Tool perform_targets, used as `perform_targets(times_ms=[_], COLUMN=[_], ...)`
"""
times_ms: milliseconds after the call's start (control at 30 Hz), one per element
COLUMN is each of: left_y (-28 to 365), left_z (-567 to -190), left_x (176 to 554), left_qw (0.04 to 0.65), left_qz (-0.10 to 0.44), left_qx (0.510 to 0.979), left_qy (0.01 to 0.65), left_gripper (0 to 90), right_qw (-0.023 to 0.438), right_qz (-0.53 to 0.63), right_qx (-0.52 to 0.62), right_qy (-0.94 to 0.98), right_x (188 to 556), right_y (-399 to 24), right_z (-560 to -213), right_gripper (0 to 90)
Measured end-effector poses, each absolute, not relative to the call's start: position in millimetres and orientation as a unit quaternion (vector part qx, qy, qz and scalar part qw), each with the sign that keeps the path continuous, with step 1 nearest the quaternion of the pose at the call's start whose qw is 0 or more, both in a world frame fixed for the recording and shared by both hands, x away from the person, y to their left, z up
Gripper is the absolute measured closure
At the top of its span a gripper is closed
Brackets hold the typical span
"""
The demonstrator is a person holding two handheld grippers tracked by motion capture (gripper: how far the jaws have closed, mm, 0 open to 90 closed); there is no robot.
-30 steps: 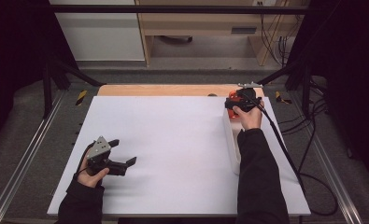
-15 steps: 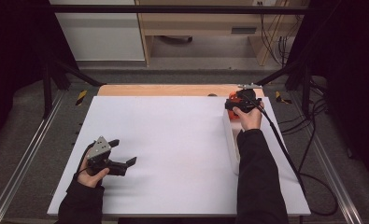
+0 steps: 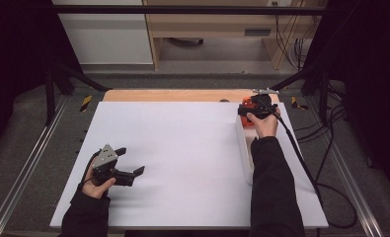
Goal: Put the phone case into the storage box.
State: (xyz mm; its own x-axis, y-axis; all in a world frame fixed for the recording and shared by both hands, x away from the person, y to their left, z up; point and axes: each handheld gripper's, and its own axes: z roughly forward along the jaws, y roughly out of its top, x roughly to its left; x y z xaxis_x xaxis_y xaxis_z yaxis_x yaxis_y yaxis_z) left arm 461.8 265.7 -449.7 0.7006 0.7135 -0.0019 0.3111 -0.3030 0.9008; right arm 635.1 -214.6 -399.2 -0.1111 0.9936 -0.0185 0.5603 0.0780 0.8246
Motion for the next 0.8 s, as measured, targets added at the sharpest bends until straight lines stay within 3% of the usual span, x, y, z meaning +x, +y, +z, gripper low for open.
perform_targets(times_ms=[133, 800], left_y=[265.6, 264.3], left_z=[-449.7, -449.5], left_x=[461.7, 461.1], left_qw=[0.491, 0.492], left_qz=[0.205, 0.205], left_qx=[0.781, 0.782], left_qy=[0.327, 0.325], left_gripper=[0.0, 0.0], right_qw=[0.315, 0.313], right_qz=[0.345, 0.398], right_qx=[0.585, 0.536], right_qy=[0.663, 0.675], right_x=[634.7, 603.3], right_y=[-216.4, -223.6], right_z=[-397.5, -370.0], right_gripper=[1.3, 0.5])
